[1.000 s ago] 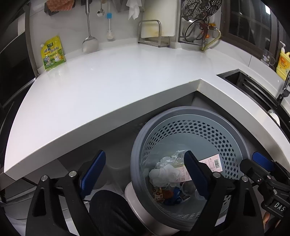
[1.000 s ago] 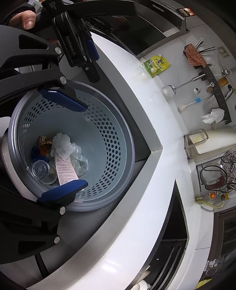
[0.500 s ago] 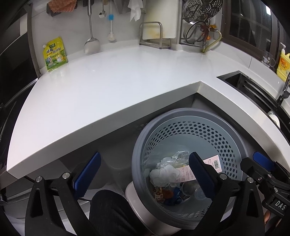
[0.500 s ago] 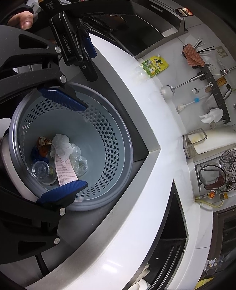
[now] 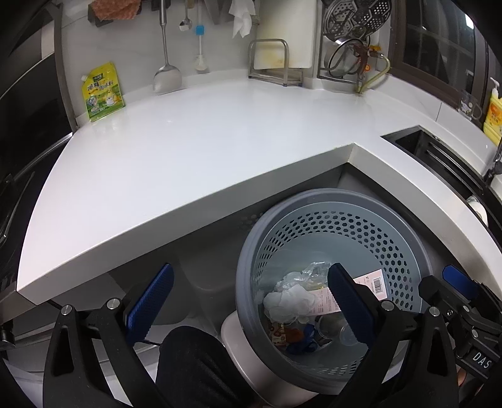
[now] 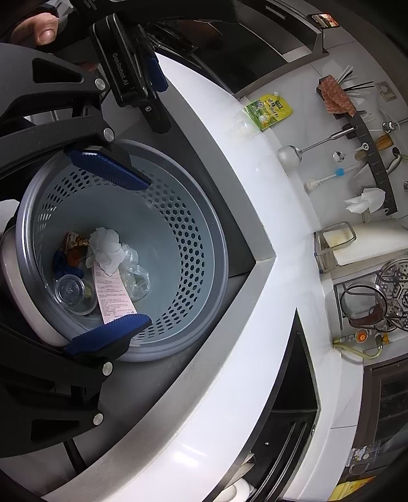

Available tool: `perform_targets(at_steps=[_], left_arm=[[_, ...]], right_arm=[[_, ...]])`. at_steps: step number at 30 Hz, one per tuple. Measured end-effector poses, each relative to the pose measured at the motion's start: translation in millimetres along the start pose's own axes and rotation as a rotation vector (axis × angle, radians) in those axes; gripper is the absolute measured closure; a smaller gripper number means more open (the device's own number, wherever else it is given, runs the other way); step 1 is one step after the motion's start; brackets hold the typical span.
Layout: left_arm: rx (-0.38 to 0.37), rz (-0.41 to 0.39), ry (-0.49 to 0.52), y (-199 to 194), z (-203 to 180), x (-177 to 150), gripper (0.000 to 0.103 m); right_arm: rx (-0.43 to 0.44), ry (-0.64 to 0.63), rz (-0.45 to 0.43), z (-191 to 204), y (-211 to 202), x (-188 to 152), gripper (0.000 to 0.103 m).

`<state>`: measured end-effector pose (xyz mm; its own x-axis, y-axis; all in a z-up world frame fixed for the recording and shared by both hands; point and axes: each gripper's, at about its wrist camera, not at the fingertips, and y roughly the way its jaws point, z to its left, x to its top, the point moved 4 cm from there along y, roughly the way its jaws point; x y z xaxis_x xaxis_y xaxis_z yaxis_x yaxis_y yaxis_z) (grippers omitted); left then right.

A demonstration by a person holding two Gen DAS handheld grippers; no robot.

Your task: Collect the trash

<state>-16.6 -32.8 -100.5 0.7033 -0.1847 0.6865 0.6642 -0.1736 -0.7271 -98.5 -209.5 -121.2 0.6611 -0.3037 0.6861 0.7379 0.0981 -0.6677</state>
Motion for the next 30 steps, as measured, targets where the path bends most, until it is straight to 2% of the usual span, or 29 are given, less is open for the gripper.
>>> perform_targets(at_steps=[30], left_arm=[[0.042, -0.008, -0.003, -7, 2, -1, 0.006]], right_arm=[[-0.060, -0.027, -0.040, 2, -11, 2, 0.023]])
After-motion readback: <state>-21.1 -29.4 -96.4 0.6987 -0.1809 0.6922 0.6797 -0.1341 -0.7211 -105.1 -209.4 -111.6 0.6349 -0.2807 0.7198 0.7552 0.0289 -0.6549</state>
